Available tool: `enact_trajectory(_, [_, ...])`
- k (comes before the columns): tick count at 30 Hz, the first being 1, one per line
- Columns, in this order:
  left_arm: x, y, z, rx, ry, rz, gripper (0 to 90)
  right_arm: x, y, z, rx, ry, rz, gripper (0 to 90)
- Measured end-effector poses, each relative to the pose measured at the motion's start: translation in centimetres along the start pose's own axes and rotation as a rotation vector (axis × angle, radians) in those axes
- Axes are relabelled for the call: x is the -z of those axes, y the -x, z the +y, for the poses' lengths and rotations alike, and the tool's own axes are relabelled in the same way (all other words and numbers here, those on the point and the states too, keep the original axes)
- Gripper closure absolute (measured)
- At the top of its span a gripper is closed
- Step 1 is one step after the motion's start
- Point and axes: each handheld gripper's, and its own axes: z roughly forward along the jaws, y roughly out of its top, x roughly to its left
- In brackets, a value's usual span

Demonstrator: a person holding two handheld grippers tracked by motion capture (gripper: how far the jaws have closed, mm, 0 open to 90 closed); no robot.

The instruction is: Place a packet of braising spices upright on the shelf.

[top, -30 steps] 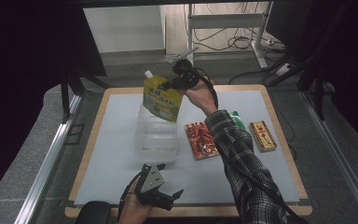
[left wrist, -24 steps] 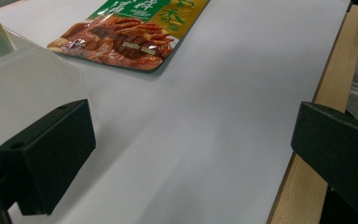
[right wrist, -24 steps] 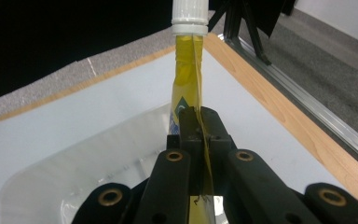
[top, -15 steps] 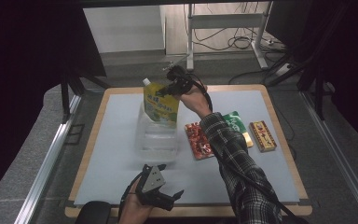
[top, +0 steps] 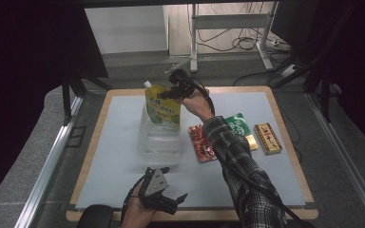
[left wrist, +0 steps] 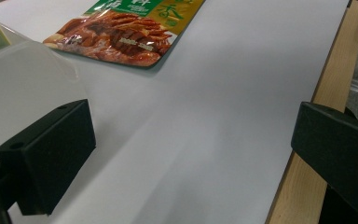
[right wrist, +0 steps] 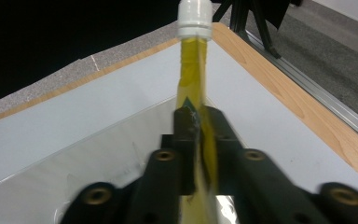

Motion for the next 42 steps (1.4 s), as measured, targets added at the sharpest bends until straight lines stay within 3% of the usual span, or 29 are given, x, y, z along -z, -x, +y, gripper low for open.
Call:
enact_trajectory(9, [-0.1,0.1,0.0,-0.005,-0.003,-0.004,0.0,1.3,0.0,-0.2,0.025,0.031,-0.067,36.3])
enact_trajectory(14, [-0.2,0.1,0.0,-0.005,-0.005,-0.005,0.0,1.7,-0.1,-0.7,0.064,0.036,-0.073,23.9])
enact_trajectory(23, [-0.2,0.2,0.0,-0.016,-0.004,-0.008,0.0,2.6,-0.1,-1.3,0.03,0.069,-0.054,1.9])
enact_trajectory(31, [-0.3,0.3,0.0,-0.024,-0.007,-0.005,0.0,3.6,0.1,-2.0,0.034,0.098,-0.064,0.0])
enact_trajectory(42, [-0.3,0.4,0.0,-0.03,-0.003,-0.001,0.0,4.7,0.2,-3.7,0.041,0.06,-0.089,0.0])
